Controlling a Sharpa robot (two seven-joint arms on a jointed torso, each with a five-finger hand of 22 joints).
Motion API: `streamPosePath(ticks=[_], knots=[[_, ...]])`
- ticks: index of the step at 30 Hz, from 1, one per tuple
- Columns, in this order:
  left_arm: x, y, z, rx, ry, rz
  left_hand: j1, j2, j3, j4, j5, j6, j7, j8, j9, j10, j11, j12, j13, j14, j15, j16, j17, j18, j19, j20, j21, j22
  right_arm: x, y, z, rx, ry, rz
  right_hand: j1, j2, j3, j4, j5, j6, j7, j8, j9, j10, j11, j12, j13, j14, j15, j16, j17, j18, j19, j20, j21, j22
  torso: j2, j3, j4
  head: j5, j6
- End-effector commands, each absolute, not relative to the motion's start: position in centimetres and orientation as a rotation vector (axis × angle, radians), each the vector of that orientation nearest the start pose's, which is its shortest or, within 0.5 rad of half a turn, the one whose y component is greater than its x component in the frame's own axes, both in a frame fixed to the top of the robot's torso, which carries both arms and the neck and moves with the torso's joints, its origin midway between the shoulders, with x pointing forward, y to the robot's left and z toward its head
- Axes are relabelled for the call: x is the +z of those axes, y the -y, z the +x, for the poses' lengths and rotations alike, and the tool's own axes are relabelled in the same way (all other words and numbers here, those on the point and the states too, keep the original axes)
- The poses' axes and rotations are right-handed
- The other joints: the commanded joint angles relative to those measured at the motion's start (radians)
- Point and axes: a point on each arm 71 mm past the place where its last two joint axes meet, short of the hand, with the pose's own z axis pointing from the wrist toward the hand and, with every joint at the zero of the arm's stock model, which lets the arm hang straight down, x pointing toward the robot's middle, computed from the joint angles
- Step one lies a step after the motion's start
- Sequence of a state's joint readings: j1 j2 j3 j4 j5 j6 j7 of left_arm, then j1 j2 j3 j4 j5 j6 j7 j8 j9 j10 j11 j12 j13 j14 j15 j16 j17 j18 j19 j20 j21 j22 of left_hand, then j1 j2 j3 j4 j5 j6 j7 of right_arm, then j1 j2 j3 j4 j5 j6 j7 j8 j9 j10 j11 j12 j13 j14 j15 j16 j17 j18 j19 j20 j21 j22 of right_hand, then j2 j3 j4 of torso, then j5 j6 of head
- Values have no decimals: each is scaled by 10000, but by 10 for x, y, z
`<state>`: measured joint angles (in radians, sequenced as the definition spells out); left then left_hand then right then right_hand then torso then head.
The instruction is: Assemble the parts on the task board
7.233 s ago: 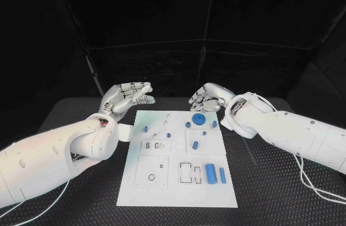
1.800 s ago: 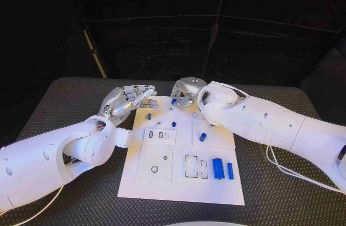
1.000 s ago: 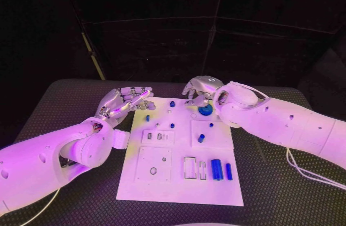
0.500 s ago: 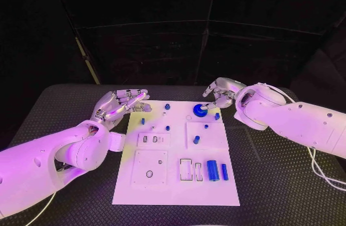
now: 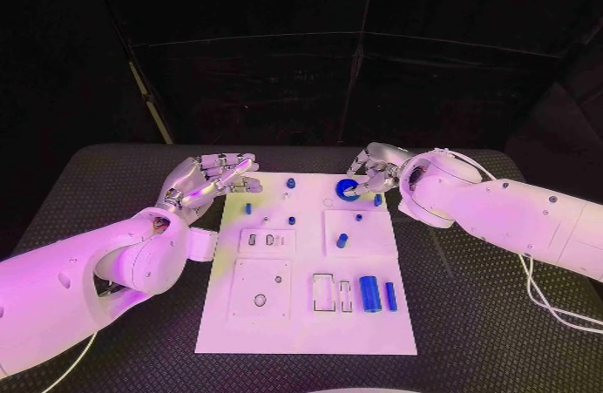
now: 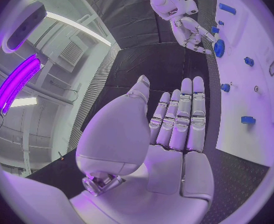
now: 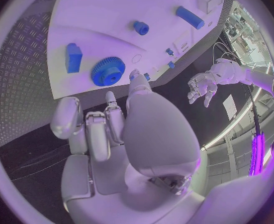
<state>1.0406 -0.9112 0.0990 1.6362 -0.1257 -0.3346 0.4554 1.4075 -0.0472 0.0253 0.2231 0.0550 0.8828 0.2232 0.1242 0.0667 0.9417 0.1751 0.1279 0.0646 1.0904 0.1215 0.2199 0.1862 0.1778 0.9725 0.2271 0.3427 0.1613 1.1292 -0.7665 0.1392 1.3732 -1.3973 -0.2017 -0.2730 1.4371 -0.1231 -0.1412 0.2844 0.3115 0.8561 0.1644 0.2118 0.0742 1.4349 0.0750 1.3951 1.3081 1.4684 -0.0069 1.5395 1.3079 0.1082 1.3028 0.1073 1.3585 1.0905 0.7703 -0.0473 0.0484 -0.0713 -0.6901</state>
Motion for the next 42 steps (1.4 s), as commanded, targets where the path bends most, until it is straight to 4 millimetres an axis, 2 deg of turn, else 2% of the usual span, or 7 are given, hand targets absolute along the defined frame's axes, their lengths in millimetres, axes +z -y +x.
streamPosePath(ticks=[1,5,29,36,42], knots=[[-184,-210,458,-16268,-13539,-10314,-22,116,9,-60,-63,54,-1,-46,-9,53,22,-56,-10,12,6,-60,12,34,82,-12,39,-7,-179,218,526,4708,-17557,776,197,24,-14,-103,-14,-73,-16,80,-16,115,8,140,487,863,82,51,1806,-154,113,9,72,63,-10,-5,11,-12,-19],[-184,-210,459,-16257,-13538,-10318,-20,117,8,-63,-63,55,-2,-47,-9,54,21,-57,-9,12,6,-62,13,34,82,-12,38,-7,-181,217,525,4556,-17523,586,320,69,-3,-179,-48,-96,-11,127,-19,155,15,234,602,869,89,65,1844,-163,131,18,102,116,-11,5,8,-11,-13],[-184,-211,459,-16245,-13567,-10335,-20,117,8,-63,-63,55,-2,-47,-9,54,21,-57,-9,12,6,-62,13,34,82,-12,38,-7,-187,217,529,4144,-17576,249,808,487,144,-637,43,-91,-8,340,-20,244,19,445,875,887,101,108,1963,-185,171,35,194,269,-7,0,24,-41,-76],[-184,-210,459,-16252,-13581,-10337,-4,121,2,-85,-63,62,-8,-58,-8,58,17,-67,-9,11,4,-74,21,34,84,-13,33,-11,-191,211,528,4241,-17675,128,819,623,198,-740,-116,105,-43,493,4,354,-7,582,1051,894,86,120,1999,-194,193,26,230,331,-9,1,19,-24,-104],[-184,-211,459,-16247,-13598,-10344,-4,121,2,-85,-63,62,-8,-58,-8,58,17,-67,-9,11,4,-74,21,34,84,-13,33,-11,-192,211,528,4269,-17621,61,850,945,449,-856,-596,653,-149,645,12,535,-97,771,1301,902,-1,132,2037,-210,243,-38,291,442,-8,0,23,-38,-120]])
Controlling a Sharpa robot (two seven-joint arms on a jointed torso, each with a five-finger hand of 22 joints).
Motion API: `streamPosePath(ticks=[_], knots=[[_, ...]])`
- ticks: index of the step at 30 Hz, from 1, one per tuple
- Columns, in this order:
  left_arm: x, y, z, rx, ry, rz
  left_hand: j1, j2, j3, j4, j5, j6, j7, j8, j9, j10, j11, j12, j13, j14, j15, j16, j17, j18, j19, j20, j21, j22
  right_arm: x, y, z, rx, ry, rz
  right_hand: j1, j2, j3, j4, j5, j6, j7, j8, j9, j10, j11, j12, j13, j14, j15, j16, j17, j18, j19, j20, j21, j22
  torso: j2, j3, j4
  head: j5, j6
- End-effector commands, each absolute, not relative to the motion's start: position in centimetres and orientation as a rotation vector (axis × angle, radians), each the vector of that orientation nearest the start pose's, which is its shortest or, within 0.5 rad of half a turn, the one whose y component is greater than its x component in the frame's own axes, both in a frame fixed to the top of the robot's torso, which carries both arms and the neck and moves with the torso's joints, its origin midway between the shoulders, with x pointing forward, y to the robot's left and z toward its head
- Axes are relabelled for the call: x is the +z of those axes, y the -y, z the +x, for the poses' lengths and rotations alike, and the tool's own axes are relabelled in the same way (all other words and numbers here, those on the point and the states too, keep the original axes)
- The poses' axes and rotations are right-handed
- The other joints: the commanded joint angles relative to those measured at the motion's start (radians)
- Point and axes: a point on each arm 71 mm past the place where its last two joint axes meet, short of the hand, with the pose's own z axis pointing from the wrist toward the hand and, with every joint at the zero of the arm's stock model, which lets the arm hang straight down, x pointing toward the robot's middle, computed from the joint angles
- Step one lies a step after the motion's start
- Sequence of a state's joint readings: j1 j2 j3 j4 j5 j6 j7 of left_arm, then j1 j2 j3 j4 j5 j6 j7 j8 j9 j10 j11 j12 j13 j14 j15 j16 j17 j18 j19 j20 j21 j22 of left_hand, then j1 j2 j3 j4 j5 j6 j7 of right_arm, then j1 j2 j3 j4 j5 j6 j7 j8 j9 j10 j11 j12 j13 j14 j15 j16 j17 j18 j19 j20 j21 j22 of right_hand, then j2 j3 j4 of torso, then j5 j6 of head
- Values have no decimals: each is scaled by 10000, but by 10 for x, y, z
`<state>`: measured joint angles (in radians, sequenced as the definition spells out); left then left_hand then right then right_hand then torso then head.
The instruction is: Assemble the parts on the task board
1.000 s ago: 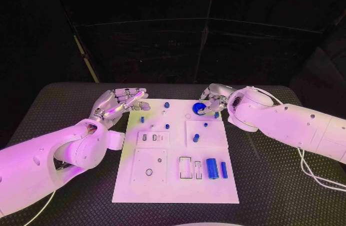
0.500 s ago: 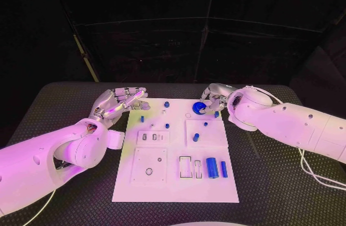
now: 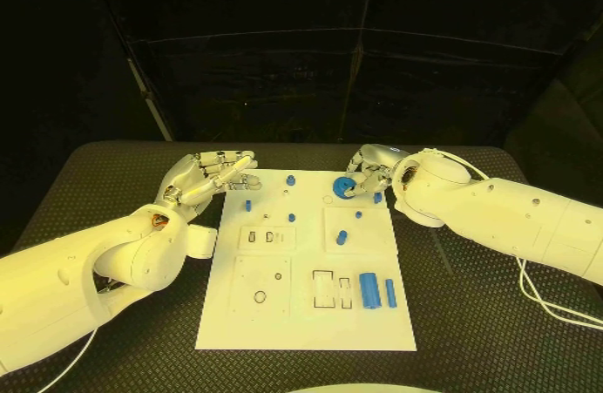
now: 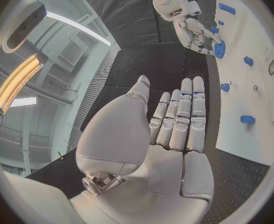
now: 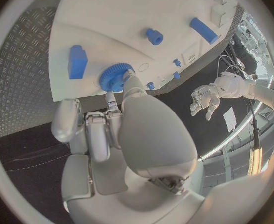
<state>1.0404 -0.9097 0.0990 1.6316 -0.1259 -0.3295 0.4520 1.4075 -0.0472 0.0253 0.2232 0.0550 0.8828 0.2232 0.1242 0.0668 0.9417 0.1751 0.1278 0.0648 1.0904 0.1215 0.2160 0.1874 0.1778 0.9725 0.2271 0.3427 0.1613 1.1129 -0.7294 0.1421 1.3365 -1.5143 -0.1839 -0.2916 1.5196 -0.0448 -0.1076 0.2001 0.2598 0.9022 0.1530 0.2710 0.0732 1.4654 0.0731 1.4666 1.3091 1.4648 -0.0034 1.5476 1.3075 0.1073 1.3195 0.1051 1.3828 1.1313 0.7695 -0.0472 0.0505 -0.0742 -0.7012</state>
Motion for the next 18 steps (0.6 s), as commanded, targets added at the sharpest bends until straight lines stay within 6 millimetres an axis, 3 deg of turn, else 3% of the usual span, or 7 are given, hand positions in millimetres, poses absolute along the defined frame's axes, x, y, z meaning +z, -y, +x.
streamPosePath(ticks=[1,8,18], knots=[[-184,-211,459,-16246,-13601,-10345,-4,121,1,-86,-63,62,-8,-58,-10,58,17,-67,-11,11,4,-35,9,33,84,-13,33,-11,-192,211,528,4268,-17605,58,53,222,173,-34,-87,264,-54,54,18,249,-94,76,1318,939,-54,54,2047,-203,85,-29,56,50,2,-2,0,-8,-12],[-185,-211,459,-16231,-13639,-10364,3,126,-1,-95,-63,63,-9,-64,-10,59,16,-73,-11,11,3,-41,12,33,85,-14,31,-13,-189,211,528,4233,-17178,-166,382,622,802,-276,-12,884,-248,-6,-27,382,-271,206,1512,950,-217,68,2097,-221,139,-175,114,161,-2,0,12,-4,-14],[-185,-212,459,-16206,-13657,-10381,11,131,-9,-112,-64,54,-1,-82,-13,48,20,-91,-13,9,4,-52,19,33,85,-15,25,-18,-177,196,519,4745,-15982,-703,367,653,1271,-430,37,1346,-379,-150,-39,507,-390,332,1693,973,-332,102,2208,-266,263,-293,220,385,1,9,12,20,4]])
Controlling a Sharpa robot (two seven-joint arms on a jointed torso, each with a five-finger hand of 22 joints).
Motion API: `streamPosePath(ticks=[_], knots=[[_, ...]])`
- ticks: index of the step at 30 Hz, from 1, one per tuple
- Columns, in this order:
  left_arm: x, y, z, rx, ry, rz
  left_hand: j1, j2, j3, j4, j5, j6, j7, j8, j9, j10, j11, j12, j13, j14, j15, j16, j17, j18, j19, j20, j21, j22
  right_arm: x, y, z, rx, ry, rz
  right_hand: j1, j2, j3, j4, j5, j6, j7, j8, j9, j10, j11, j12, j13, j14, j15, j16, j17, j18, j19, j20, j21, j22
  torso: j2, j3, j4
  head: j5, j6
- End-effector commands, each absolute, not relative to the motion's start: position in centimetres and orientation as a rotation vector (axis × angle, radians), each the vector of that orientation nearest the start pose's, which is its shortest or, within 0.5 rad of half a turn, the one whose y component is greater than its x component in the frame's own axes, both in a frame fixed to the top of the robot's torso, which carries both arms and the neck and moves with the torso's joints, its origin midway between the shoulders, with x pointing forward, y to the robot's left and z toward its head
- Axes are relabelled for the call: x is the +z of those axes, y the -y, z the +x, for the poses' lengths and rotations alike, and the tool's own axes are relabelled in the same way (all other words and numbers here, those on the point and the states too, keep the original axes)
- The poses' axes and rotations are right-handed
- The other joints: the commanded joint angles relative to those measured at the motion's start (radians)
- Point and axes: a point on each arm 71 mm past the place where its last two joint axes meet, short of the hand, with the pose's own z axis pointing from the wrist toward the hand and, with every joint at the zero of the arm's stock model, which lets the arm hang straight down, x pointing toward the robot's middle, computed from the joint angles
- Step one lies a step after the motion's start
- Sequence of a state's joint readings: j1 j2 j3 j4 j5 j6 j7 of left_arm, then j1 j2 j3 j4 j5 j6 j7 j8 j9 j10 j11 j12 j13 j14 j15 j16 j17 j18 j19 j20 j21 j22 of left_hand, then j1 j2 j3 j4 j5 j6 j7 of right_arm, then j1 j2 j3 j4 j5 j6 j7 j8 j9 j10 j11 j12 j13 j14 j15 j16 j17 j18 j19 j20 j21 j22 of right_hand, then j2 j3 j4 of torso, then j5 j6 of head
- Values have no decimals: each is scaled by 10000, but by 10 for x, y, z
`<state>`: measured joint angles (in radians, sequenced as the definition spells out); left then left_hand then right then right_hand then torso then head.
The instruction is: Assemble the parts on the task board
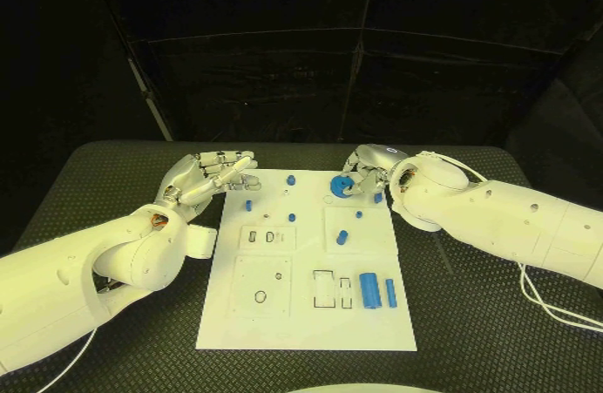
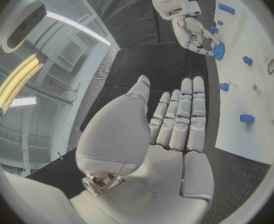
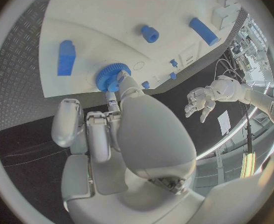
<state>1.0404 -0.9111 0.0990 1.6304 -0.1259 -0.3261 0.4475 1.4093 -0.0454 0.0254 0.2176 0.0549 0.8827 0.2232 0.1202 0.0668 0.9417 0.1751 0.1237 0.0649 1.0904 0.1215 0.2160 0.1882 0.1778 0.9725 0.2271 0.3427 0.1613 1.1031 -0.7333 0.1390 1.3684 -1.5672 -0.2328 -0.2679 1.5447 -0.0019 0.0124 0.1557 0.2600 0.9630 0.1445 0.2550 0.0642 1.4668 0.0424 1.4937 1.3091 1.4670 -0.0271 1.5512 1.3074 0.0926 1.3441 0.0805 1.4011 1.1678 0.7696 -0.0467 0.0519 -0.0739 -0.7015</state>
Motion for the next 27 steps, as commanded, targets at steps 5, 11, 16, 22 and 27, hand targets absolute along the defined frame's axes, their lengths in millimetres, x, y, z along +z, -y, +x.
streamPosePath(ticks=[5,11,16,22,27], knots=[[-185,-212,459,-16204,-13668,-10386,-2,120,-21,-72,-64,39,11,-66,-16,32,27,-72,-16,10,6,-66,21,31,87,-15,19,-22,-172,184,511,4999,-15717,-986,60,210,171,-5,37,817,-314,-44,50,501,-99,65,1704,955,-112,70,2224,-125,30,-66,50,46,-3,-17,3,29,23],[-185,-212,459,-16189,-13677,-10394,0,121,-26,-79,-64,34,15,-75,-17,25,31,-82,-17,9,8,-71,25,31,87,-14,17,-24,-164,163,501,5203,-15431,-1353,-15,190,277,-18,42,878,-324,-115,46,510,-110,69,1716,958,-126,75,2238,-135,54,-83,72,95,-2,-15,13,85,19],[-185,-213,459,-16181,-13677,-10396,0,121,-26,-79,-64,34,15,-75,-17,25,31,-82,-17,9,8,-71,25,31,87,-14,17,-24,-161,142,498,5041,-15115,-1676,-94,222,395,-10,37,922,-335,-181,44,519,-120,75,1729,959,-133,76,2244,-145,77,-93,92,142,2,-12,22,130,13],[-185,-213,460,-16177,-13675,-10398,0,121,-26,-79,-64,34,15,-75,-17,25,31,-82,-17,9,8,-71,25,31,87,-14,17,-24,-160,116,499,5134,-14928,-1904,-136,215,449,-12,43,940,-338,-217,43,521,-125,74,1731,961,-136,79,2252,-150,91,-96,103,170,8,-14,20,167,2],[-185,-212,460,-16188,-13682,-10397,0,121,-26,-79,-64,34,15,-75,-17,25,31,-82,-17,9,8,-71,25,31,87,-14,17,-24,-162,99,500,5253,-14956,-2050,-148,211,465,-13,47,945,-339,-228,42,521,-126,74,1732,961,-137,79,2253,-152,95,-97,106,178,12,-12,11,203,-18]])
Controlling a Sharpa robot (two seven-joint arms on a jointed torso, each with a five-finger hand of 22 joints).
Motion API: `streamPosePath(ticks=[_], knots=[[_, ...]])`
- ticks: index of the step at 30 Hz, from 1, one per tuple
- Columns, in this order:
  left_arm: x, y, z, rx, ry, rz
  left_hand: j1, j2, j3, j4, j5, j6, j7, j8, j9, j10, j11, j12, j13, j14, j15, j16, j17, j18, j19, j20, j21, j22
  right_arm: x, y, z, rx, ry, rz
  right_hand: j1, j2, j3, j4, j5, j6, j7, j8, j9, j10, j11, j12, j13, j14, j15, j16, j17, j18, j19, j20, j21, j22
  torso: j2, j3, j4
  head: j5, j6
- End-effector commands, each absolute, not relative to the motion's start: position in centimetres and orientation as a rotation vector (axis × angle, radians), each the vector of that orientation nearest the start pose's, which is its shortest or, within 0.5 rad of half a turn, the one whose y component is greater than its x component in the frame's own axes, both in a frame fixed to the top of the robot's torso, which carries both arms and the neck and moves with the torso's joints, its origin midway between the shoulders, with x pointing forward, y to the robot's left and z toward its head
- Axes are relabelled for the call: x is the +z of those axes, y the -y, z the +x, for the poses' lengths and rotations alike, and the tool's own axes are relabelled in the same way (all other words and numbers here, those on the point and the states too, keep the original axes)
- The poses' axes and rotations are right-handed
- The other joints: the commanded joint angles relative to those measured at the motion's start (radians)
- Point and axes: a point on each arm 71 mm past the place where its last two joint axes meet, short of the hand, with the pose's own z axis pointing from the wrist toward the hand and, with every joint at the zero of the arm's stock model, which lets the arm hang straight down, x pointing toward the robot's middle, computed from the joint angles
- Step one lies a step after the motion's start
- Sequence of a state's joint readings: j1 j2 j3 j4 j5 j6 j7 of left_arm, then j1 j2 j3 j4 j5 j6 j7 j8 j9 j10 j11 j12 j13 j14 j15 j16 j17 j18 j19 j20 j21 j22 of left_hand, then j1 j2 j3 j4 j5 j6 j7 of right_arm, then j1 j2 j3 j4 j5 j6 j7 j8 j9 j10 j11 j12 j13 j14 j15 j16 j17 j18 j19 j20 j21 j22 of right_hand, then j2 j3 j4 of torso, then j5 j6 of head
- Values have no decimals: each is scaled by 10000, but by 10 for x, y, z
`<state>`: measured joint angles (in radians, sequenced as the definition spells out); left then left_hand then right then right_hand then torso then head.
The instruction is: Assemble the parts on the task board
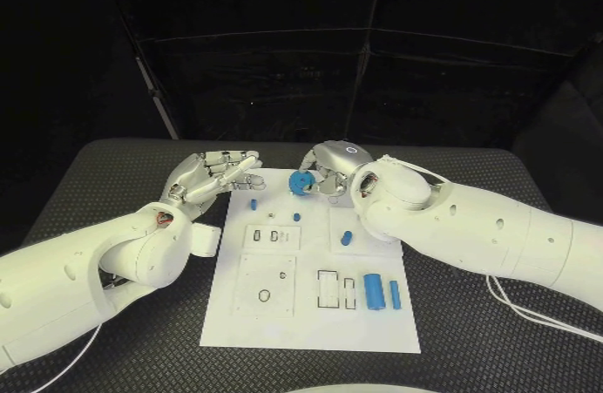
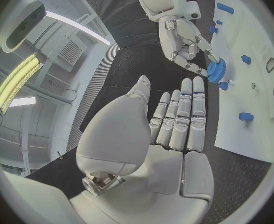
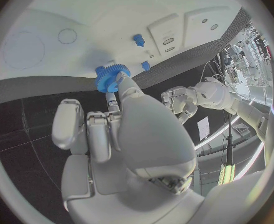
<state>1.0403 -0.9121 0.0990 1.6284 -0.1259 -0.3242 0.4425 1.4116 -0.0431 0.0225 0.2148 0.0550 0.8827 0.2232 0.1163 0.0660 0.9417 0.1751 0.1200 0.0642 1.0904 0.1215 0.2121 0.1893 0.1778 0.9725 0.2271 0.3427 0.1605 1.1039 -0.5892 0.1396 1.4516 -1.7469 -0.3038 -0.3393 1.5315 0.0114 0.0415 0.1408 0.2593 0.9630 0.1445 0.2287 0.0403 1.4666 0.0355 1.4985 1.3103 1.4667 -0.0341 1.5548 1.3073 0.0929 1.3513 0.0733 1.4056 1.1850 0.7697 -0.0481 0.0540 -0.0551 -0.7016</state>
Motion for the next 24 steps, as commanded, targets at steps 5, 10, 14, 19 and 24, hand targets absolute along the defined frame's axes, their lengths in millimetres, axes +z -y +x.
streamPosePath(ticks=[5,10,14,19,24], knots=[[-185,-212,460,-16187,-13684,-10399,-23,98,2,-52,-64,34,15,-36,-9,25,31,-45,-9,9,8,-32,14,31,88,-14,17,-16,-167,89,502,5250,-15096,-2249,-93,35,238,133,40,963,-337,-25,279,524,-58,22,1721,963,-67,42,2250,-159,32,-29,69,27,2,8,-15,55,-39],[-185,-212,460,-16194,-13687,-10399,-23,98,2,-52,-64,34,15,-36,-9,25,31,-45,-9,9,8,-32,14,31,88,-14,17,-16,-176,82,501,5209,-15346,-2506,-132,11,265,133,26,966,-333,-55,277,521,-56,17,1717,964,-66,44,2255,-159,32,-29,69,29,3,14,-19,62,-63],[-185,-212,460,-16198,-13691,-10399,-23,98,2,-52,-64,34,15,-36,-9,25,31,-45,-9,9,8,-32,14,31,88,-14,17,-16,-179,79,501,5172,-15542,-2684,-213,-35,313,136,-24,978,-327,-112,277,521,-49,15,1719,963,-62,42,2252,-162,34,-27,72,40,2,14,-17,66,-74],[-185,-212,460,-16184,-13689,-10403,-23,98,2,-52,-64,34,15,-36,-9,25,31,-45,-9,9,8,-32,14,31,88,-14,17,-16,-183,78,501,5092,-15761,-2845,-286,-80,359,134,-82,996,-323,-162,278,520,-44,11,1719,963,-60,43,2253,-165,40,-24,77,56,2,14,-32,72,-95],[-185,-212,460,-16170,-13688,-10406,-23,98,2,-52,-64,34,15,-36,-9,25,31,-45,-9,9,8,-32,14,31,88,-14,17,-16,-185,78,502,4988,-15871,-2868,-374,-137,404,137,-139,999,-312,-228,276,503,-36,-14,1694,960,-53,38,2238,-164,34,-20,73,53,-1,15,-31,65,-115]])
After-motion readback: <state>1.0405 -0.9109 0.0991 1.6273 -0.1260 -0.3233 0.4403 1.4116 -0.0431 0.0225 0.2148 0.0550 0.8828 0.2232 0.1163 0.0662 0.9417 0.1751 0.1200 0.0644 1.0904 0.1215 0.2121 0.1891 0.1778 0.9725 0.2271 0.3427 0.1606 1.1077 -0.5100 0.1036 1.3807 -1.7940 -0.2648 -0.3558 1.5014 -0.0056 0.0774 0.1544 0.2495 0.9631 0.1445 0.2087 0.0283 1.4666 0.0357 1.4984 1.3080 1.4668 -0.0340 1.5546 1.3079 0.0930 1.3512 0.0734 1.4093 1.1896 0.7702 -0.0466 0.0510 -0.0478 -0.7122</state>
